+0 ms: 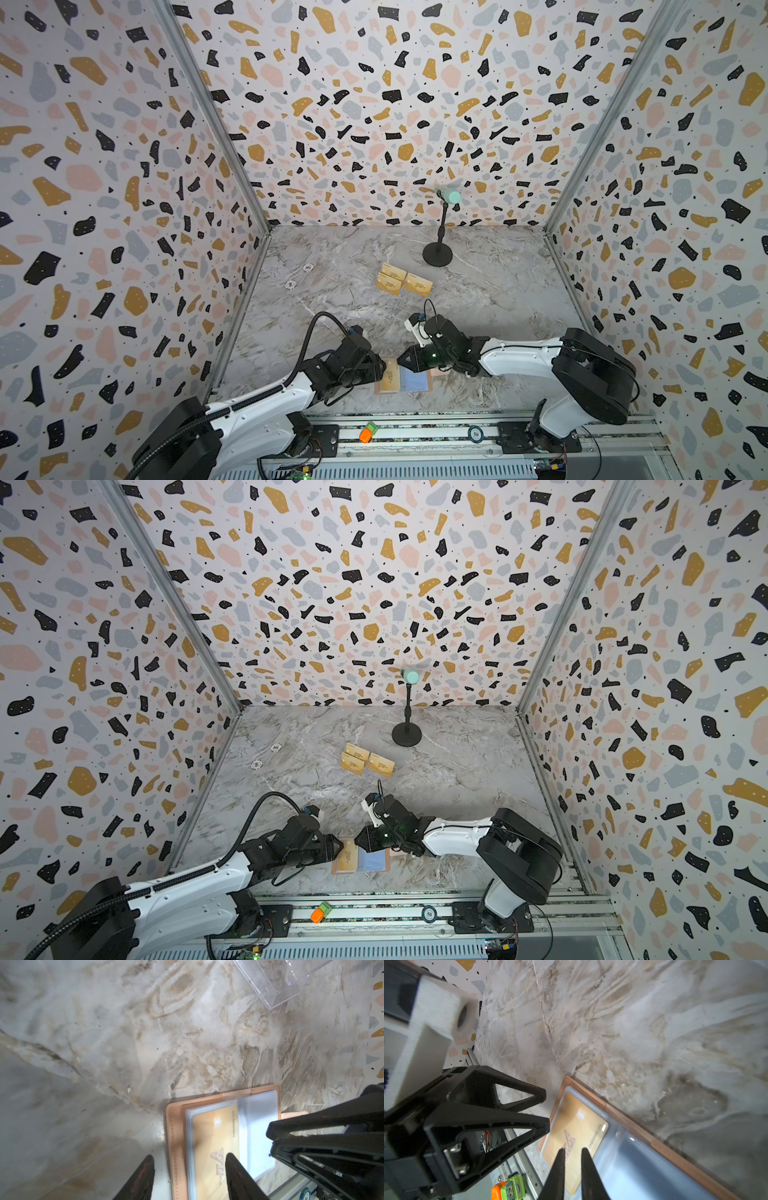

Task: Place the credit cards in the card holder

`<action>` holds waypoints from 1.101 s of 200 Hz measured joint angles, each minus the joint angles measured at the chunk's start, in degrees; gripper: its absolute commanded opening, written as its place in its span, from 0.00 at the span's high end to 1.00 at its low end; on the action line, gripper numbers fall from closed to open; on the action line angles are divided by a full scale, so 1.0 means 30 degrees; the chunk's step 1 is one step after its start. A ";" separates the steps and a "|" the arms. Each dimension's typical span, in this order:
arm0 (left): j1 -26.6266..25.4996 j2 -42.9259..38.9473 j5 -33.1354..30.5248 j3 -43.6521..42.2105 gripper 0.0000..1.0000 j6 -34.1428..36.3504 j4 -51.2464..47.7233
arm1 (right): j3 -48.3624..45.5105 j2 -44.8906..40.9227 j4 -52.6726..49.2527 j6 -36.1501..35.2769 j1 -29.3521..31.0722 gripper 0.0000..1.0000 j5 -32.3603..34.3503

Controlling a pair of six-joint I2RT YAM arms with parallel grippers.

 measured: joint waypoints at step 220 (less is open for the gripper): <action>0.0845 0.0087 0.3344 -0.1559 0.45 -0.1129 0.3235 | 0.0321 0.1741 -0.0765 -0.0867 0.0656 1.00 0.0036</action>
